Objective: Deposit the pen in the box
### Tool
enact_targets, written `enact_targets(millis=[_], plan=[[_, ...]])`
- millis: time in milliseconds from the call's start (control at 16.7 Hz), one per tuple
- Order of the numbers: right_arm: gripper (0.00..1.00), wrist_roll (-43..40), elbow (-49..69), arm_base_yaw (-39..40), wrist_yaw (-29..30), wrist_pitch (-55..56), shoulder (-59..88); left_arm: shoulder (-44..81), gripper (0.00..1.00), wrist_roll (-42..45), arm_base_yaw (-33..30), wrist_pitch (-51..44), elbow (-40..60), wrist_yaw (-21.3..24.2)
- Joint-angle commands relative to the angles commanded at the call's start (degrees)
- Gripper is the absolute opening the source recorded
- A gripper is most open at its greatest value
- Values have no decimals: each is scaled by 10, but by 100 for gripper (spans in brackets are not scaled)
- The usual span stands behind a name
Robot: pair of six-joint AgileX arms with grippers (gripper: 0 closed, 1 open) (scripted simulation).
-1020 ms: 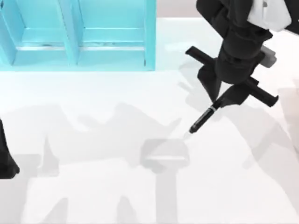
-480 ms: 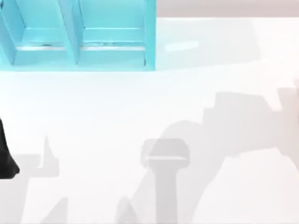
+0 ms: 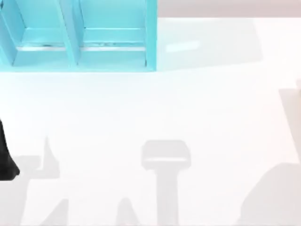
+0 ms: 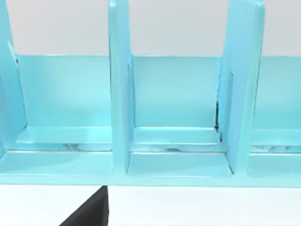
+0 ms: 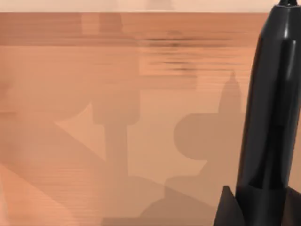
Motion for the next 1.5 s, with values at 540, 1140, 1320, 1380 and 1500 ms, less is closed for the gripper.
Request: enact_targets(millis=[540,1140,1320,1380,1500], plan=[[0,36,-28,39,-3,39,-4,0,100,0,0,0,0,0],[0,46,-149,47,3,135,-15,0,100,0,0,0,0,0],[0,46,-150,46,2,136,-15,0,100,0,0,0,0,0],[0,46,-150,46,2,136,-15,0,100,0,0,0,0,0],[15,46,-150,46,2,136,-15,0,100,0,0,0,0,0]])
